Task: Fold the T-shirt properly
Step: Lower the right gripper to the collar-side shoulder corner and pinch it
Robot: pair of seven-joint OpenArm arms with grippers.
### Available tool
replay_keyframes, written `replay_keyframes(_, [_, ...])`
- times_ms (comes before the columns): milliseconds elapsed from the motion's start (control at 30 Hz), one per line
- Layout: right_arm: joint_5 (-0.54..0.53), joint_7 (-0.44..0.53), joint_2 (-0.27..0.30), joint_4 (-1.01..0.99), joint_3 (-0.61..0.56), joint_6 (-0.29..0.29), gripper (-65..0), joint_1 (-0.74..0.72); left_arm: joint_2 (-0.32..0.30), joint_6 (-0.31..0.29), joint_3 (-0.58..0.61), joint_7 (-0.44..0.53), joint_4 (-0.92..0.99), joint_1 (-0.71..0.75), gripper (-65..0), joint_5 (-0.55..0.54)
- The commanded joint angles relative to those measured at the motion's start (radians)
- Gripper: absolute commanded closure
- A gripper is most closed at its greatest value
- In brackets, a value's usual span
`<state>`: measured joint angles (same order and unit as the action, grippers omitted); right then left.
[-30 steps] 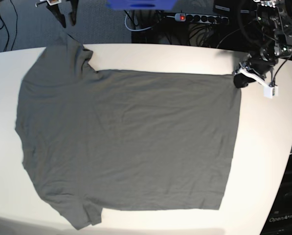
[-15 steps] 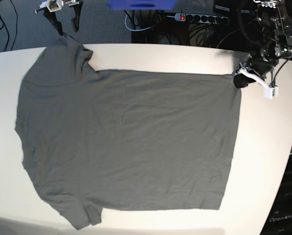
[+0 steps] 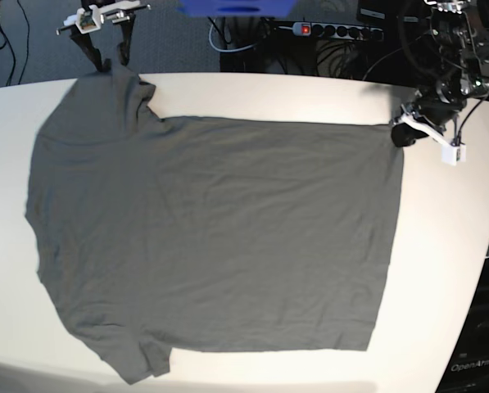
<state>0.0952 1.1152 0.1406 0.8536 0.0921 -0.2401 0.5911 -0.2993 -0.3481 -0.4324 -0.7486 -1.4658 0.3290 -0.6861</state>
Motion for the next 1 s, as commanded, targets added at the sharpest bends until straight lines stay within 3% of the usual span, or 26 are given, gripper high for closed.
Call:
replay_keyframes(0, [-0.012, 0.032, 0.007, 0.006, 0.004, -0.003, -30.6, 0.013, -0.008, 0.019, -0.001, -0.053, 0.001, 0.009, -2.6, 0.041])
replay_keyframes(200, [-0.013, 0.001, 0.007, -0.017, 0.005, -0.003, -29.0, -0.018, -0.008, 0.019, -0.004, -0.053, 0.001, 0.009, -2.6, 0.041])
replay_keyframes(267, [-0.013, -0.017, 0.007, -0.017, 0.005, -0.003, -22.9, -0.02, -0.008, 0.019, -0.004, -0.053, 0.001, 0.009, -2.6, 0.041])
replay_keyframes(367, [-0.015, -0.03, 0.007, -0.015, 0.005, -0.002, -6.7, -0.02, -0.008, 0.017, -0.006, -0.052, 0.001, 0.009, -2.6, 0.041])
replay_keyframes(433, [-0.015, -0.03, 0.007, -0.015, 0.005, 0.0, -0.1, -0.02, -0.01, 0.017, -0.006, -0.05, 0.001, 0.009, -2.6, 0.041])
replay_keyframes(700, [-0.015, -0.016, 0.003, -0.012, 0.07, 0.0, -0.9, -0.007, -0.016, 0.017, -0.006, -0.053, 0.001, 0.009, -2.6, 0.041])
replay_keyframes(967, [-0.012, 0.081, -0.029, 0.022, 0.16, 0.0, -1.2, 0.04, -0.018, 0.017, -0.007, -0.055, -0.008, 0.009, -2.6, 0.041])
